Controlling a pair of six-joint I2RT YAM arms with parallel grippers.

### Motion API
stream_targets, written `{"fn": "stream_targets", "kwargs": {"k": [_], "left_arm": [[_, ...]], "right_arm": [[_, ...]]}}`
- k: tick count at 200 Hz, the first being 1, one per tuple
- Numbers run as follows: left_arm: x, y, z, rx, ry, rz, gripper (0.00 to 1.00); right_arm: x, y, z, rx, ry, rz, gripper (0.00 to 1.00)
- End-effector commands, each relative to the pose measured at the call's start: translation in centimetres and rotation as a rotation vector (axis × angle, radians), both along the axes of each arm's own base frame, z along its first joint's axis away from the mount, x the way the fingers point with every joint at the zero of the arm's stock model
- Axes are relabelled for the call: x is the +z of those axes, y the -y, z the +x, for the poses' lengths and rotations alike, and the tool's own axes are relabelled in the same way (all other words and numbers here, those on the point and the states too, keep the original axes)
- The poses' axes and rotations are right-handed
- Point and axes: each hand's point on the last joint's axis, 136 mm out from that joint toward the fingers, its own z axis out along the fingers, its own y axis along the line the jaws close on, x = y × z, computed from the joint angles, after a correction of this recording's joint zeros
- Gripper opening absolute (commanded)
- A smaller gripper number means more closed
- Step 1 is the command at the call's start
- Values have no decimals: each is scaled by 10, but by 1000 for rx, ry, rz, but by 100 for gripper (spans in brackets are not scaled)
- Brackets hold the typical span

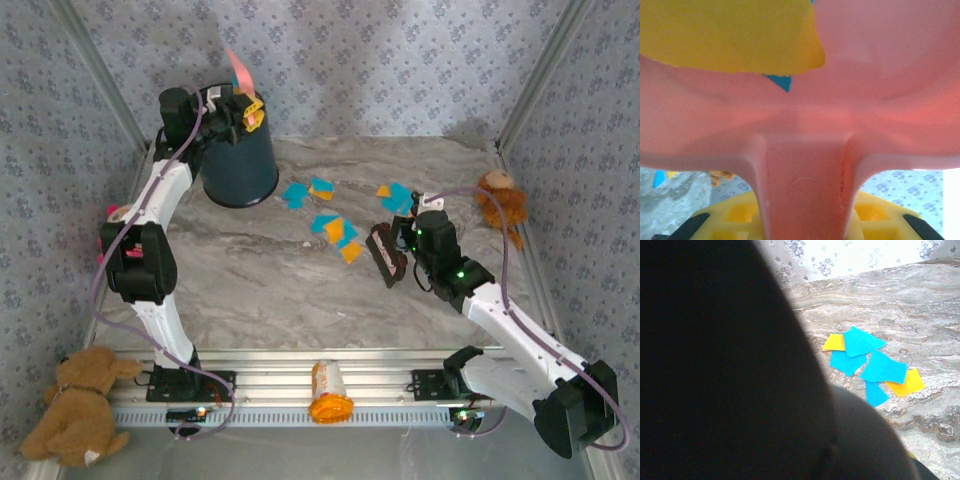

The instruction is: Sweep away the paper scraps from the table

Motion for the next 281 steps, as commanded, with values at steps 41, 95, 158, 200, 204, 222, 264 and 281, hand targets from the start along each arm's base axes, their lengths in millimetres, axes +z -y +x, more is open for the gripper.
{"fn": "stream_targets", "kwargs": {"k": [41,95,158,200,204,222,264,281], "left_arm": [[53,-9,-16,14,102,-130,0],[57,-14,-18,41,82,-185,0],[60,-19,-18,62,55,-294,0],[60,-21,-19,67,47,-307,0],[59,-21,-19,68,45,-307,0],[58,-21,-20,70,44,-302,0],[63,-14,-26,39,98,-183,0],[61,-12,-31,33,116,-76,0]], "right_arm": [[6,-1,2,-3,16,23,0],[4,0,2,-3,12,21,0],[3,-1,2,-2,8,26,0],[3,-1,2,-1,8,24,0],[3,-1,1,-1,8,24,0],[3,-2,1,0,7,26,0],[4,0,1,-4,12,27,0],[5,0,1,-5,15,27,0]]}}
